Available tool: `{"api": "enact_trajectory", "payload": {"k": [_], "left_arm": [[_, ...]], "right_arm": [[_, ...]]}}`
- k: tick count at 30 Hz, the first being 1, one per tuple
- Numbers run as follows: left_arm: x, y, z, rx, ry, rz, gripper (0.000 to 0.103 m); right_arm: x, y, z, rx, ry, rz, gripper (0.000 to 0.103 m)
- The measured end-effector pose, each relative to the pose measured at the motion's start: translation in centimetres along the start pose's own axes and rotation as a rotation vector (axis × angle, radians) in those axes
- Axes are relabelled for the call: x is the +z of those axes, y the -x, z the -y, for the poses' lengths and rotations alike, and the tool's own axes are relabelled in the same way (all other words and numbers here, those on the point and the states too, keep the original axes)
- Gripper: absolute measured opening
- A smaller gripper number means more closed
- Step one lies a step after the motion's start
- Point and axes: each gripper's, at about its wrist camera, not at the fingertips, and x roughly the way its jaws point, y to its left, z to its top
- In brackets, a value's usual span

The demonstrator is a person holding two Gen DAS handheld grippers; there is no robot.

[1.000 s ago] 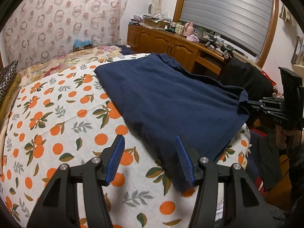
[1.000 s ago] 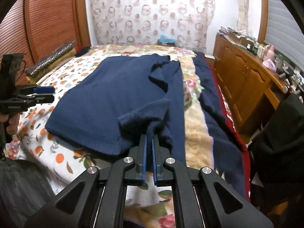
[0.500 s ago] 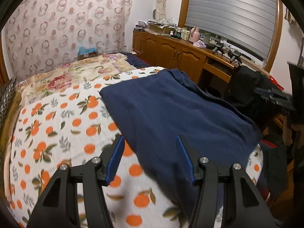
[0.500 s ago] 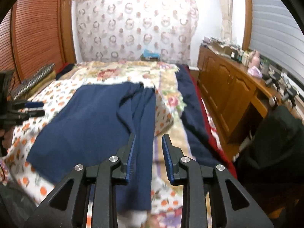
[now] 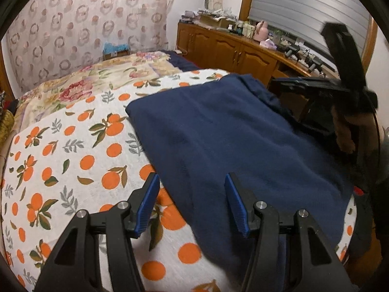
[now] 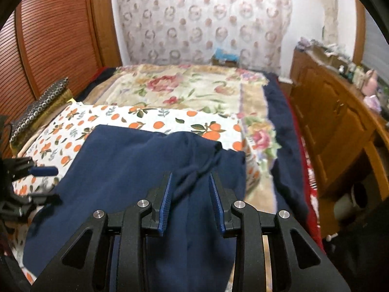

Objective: Fold small clothes

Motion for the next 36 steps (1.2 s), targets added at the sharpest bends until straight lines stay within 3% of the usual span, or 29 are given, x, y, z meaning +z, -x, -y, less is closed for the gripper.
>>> {"api": "enact_trajectory", "payload": {"k": [8, 11, 12, 15, 21, 29, 32, 34, 36], "left_arm": [[-0.1, -1.8, -0.2, 0.004, -0.005, -0.03, 0.055], [-0.2, -1.9, 0.3, 0.022, -0.036, -0.022, 0.055], [-0.2, -2.0, 0.5, 0.027, -0.048, -0.019, 0.056], [-0.2, -1.9, 0.5, 0.027, -0.047, -0.019, 0.056], [-0.2, -1.9, 0.5, 0.032, -0.052, -0.02, 0.057], [-0.2, -2.0, 0.6, 0.034, -0.054, -0.021, 0.059], [-0.2, -2.0, 0.6, 0.041, -0.061, -0.022, 0.059], [-0.2, -2.0, 0.9, 0.039, -0.058, -0.022, 0.059], [-0.2, -1.9, 1.0, 0.041, -0.062, -0.026, 0.059]], "right_arm": [[1.6, -4.2, 1.2, 0.047, -0.004, -0.073, 0.029], [1.7, -4.7, 1.4, 0.056, -0.003, -0.076, 0.017], [1.7, -4.7, 1.4, 0.059, 0.007, -0.071, 0.006], [1.9, -4.2, 1.3, 0.054, 0.039, -0.046, 0.002], [2.8, -2.8, 3.4, -0.068, 0.006, 0.022, 0.0], [2.6, -3.1, 3.3, -0.129, 0.012, 0.002, 0.003], [2.2, -2.2, 3.4, -0.109, -0.002, 0.007, 0.012], [1.6, -1.2, 3.4, -0.103, -0.011, 0.013, 0.025], [0.8, 0.1, 3.2, -0.106, -0.017, 0.022, 0.029]]}}
